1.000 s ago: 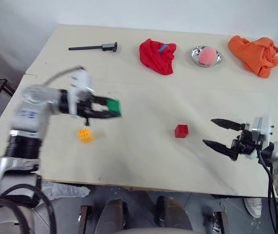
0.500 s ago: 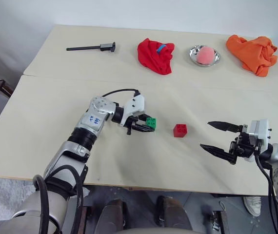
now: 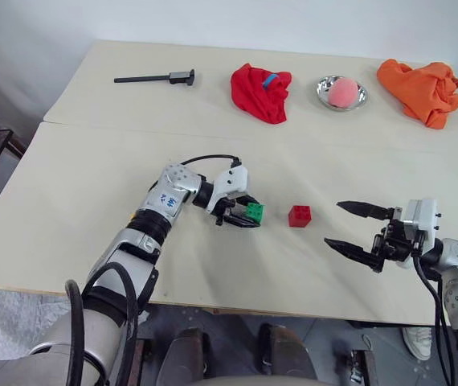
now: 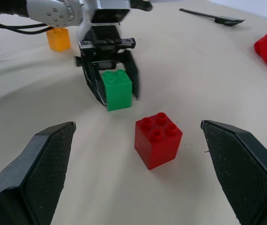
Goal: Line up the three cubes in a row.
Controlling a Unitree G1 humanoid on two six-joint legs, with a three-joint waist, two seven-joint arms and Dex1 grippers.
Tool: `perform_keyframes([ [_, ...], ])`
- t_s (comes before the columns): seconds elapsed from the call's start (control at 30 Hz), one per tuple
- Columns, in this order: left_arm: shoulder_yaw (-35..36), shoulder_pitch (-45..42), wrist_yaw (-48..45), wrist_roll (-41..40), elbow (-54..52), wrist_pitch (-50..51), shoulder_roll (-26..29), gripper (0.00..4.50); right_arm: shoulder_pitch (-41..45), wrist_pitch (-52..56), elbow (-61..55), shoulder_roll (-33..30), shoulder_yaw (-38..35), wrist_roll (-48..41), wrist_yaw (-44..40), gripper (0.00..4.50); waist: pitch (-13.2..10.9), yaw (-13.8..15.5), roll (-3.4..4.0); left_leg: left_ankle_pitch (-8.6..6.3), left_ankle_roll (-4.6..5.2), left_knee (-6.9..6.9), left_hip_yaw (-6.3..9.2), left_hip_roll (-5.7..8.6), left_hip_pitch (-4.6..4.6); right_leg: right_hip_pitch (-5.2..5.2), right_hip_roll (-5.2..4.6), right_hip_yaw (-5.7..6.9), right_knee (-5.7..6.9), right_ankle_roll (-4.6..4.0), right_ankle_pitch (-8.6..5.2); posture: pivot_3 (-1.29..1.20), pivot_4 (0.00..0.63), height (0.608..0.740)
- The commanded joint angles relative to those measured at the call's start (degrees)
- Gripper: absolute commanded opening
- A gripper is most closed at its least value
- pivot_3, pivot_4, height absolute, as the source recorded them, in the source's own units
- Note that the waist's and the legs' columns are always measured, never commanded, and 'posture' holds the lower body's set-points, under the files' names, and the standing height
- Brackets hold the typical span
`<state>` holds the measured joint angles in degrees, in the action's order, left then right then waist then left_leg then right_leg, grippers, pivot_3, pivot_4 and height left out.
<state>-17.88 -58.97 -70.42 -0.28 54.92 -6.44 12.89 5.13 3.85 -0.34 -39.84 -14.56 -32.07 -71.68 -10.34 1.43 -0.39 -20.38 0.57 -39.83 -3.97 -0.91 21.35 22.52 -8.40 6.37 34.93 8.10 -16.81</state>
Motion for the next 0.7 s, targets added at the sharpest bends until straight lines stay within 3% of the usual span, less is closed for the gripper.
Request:
perform_keyframes([
  [0.03, 2.9, -2.2, 0.7, -1.0, -0.7, -2.7, -0.4, 3.78, 0.1, 0.3, -2.0, 0.2, -0.1, -1.2, -0.1, 4.5, 0.0, 0.0, 0.0, 0.0, 0.0, 0.0, 0.0, 0.0, 0.0, 0.01, 0.0, 0.0, 0.0, 0.0, 0.0, 0.0, 0.15, 0.74],
  [0.13, 4.2, -1.5, -1.2, -1.8, -3.5, -2.7, 0.8, 4.47, 0.3, 0.6, -2.3, 0.1, 0.4, -1.5, -0.3, 4.5, 0.0, 0.0, 0.0, 0.0, 0.0, -0.01, 0.01, -0.01, 0.01, 0.01, 0.0, 0.01, 0.01, 0.0, 0.0, 0.0, 0.15, 0.74],
  [0.27, 7.3, 4.5, -8.3, -7.1, -23.4, 5.7, 10.1, 4.47, 4.4, 2.8, -1.6, 0.2, 3.6, -1.1, -0.8, 4.5, 0.0, -1.5, 0.02, 0.01, -0.01, -0.01, -0.01, -0.07, 0.0, 0.06, 0.02, 0.0, 0.07, 0.0, 0.0, 0.0, 0.15, 0.74],
  [0.47, 14.7, 12.9, -9.2, -17.8, -44.7, 18.9, 18.9, 4.47, 9.5, 5.1, -0.6, 1.3, 6.9, -1.9, -2.8, 4.5, 0.0, -1.4, 0.05, 0.02, -0.03, -0.14, 0.14, -0.12, 0.0, -0.01, 0.04, -0.02, 0.12, -0.01, 0.0, 0.0, 0.15, 0.74],
  [0.7, 35.6, 39.1, -8.2, -23.9, -49.1, 12.3, 31.9, 4.47, 15.6, 1.2, 0.5, 4.9, 12.0, -0.4, -7.7, 4.5, 0.0, -2.5, 0.09, 0.0, -0.03, -0.03, 0.32, -0.17, -0.08, 0.03, 0.02, -0.04, 0.11, -0.02, -0.01, 0.0, 0.15, 0.74],
])
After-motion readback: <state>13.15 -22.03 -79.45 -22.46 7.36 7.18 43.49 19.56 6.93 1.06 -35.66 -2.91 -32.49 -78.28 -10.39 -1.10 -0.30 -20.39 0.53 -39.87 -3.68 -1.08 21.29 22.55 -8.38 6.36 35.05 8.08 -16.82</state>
